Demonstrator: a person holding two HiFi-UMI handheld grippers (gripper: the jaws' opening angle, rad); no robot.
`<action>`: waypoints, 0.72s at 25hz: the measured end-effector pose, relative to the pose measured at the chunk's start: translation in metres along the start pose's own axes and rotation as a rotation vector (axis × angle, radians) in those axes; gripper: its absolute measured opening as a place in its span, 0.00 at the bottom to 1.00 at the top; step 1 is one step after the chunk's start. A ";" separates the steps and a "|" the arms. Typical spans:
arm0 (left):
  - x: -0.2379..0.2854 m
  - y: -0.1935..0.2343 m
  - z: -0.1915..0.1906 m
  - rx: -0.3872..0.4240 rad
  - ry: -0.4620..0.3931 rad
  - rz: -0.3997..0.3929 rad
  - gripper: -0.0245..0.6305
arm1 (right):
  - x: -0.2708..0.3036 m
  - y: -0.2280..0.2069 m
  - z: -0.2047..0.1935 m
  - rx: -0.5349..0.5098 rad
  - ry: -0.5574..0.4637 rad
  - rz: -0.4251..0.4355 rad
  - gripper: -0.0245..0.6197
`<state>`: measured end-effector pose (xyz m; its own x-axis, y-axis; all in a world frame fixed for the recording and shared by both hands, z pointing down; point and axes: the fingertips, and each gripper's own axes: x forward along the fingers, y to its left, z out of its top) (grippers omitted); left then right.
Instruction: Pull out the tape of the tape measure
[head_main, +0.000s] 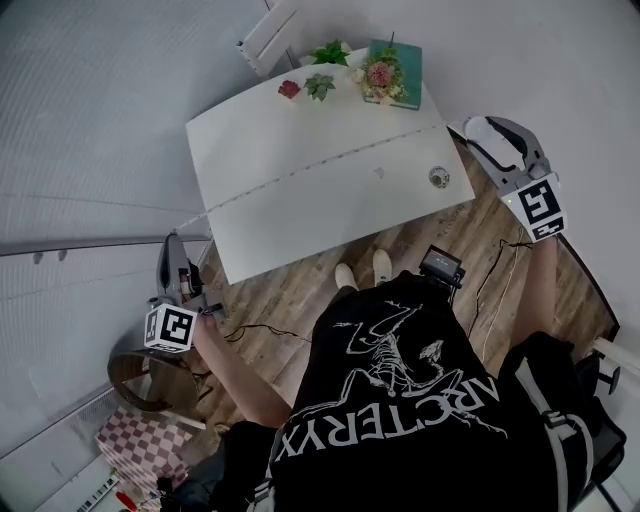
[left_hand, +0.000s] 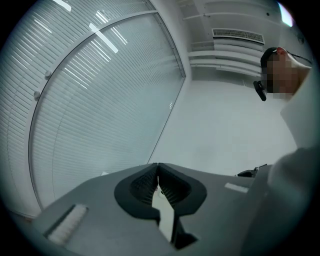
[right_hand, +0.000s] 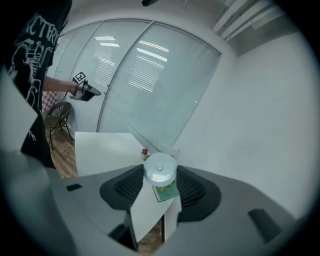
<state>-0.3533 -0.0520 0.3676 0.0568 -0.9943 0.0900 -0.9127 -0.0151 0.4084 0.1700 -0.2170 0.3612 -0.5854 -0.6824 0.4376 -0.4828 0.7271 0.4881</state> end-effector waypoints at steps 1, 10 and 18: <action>0.001 0.002 -0.003 0.001 0.003 0.002 0.06 | 0.003 0.001 -0.003 0.005 0.004 0.005 0.38; 0.018 0.014 -0.029 0.023 0.027 0.064 0.06 | 0.031 0.011 -0.036 0.093 0.044 0.034 0.38; 0.045 0.044 -0.095 0.000 0.108 0.187 0.06 | 0.075 0.033 -0.091 0.207 0.132 0.094 0.38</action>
<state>-0.3523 -0.0869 0.4759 -0.0706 -0.9627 0.2611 -0.9112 0.1688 0.3758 0.1689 -0.2511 0.4786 -0.5503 -0.6052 0.5753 -0.5614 0.7782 0.2816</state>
